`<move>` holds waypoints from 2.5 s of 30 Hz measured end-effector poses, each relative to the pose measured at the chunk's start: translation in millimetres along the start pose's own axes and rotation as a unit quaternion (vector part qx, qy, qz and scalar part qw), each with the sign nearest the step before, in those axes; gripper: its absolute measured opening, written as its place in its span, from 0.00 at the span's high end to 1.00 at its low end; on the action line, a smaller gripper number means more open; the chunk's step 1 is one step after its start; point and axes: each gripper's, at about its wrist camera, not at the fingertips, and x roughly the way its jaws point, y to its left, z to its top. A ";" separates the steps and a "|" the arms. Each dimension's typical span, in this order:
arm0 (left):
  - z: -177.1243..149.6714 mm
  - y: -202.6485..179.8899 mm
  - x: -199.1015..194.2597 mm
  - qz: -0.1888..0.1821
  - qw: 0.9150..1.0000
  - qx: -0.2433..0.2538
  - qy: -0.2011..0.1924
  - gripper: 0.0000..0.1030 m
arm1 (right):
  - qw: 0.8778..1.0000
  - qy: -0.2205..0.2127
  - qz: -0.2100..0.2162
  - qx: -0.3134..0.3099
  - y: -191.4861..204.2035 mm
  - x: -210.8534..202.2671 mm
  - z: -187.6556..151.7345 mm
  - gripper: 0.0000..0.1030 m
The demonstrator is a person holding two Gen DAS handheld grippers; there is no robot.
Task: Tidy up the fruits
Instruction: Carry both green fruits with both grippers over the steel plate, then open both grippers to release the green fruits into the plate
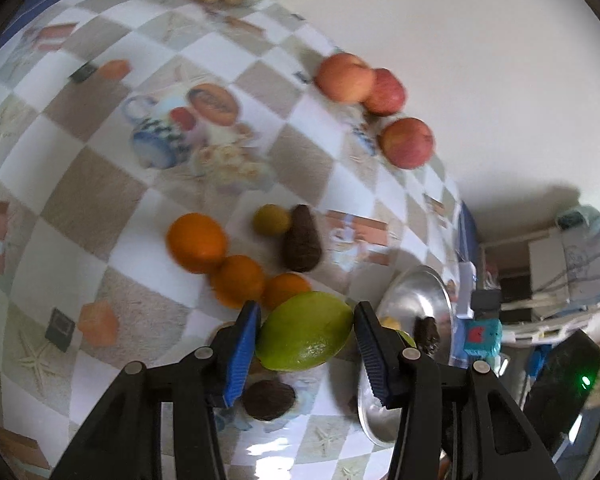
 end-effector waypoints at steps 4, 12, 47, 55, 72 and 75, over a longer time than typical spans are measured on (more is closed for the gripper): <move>-7.7 -21.3 6.8 -0.001 0.999 0.036 0.007 0.50 | 0.999 -0.009 -0.037 0.034 -31.0 -6.8 2.1 0.51; -41.6 -68.9 43.1 -0.005 0.991 0.125 0.042 0.50 | 0.991 -0.026 -0.089 0.101 -92.0 -23.5 12.6 0.51; -90.6 -118.2 117.5 0.036 0.956 0.286 0.051 0.50 | 0.989 0.015 -0.075 0.123 -115.9 9.8 9.8 0.50; -88.7 -117.8 116.3 0.029 0.955 0.289 0.056 0.49 | 0.989 0.024 -0.066 0.129 -116.7 14.9 8.5 0.48; -81.2 -127.3 81.8 -0.005 0.962 0.270 0.040 0.31 | 0.988 -0.008 -0.068 0.136 -120.4 -12.4 16.1 0.42; -75.1 -125.4 70.6 0.003 0.964 0.264 0.030 0.31 | 0.988 -0.021 -0.068 0.139 -120.1 -22.2 18.1 0.42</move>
